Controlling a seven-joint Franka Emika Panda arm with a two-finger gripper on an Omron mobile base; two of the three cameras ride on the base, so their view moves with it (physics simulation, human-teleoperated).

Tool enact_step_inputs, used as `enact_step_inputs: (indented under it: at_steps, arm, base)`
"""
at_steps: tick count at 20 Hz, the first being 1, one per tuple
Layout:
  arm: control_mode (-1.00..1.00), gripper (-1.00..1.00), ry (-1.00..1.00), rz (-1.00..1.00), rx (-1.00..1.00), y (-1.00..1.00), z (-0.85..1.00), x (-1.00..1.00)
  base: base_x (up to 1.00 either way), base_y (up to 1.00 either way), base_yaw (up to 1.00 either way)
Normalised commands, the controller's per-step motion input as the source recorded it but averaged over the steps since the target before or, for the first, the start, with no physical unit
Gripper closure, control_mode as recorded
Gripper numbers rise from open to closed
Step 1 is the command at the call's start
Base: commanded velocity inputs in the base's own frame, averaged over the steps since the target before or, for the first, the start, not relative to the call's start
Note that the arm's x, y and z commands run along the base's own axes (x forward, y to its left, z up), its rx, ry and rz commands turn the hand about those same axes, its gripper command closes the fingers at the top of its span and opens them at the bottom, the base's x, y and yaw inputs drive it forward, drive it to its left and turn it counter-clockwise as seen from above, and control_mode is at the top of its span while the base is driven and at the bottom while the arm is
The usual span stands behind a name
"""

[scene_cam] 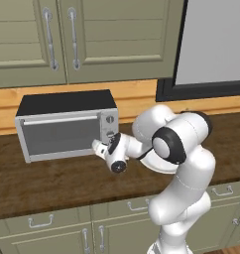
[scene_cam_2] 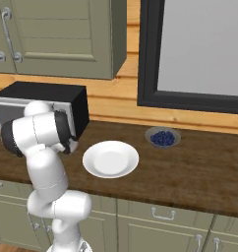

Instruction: Pick up the kebab skewer and baguette bread, and place them inside the toaster oven. Close the toaster oven door and start by setting the timer.

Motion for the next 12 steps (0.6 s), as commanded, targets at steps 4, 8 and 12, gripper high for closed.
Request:
enact_step_inputs:
  at_steps: [4,8,12]
  arm:
    - [-1.00,1.00,0.00,0.00,0.23,0.33,-0.41,0.05]
    - [-1.00,1.00,0.00,0.00,0.23,0.33,-0.38,0.14]
    - [-1.00,1.00,0.00,0.00,0.24,0.35,-0.27,0.29]
  base:
    - [0.00,0.00,0.00]
    - [0.00,0.00,0.00]
    - [0.00,0.00,0.00]
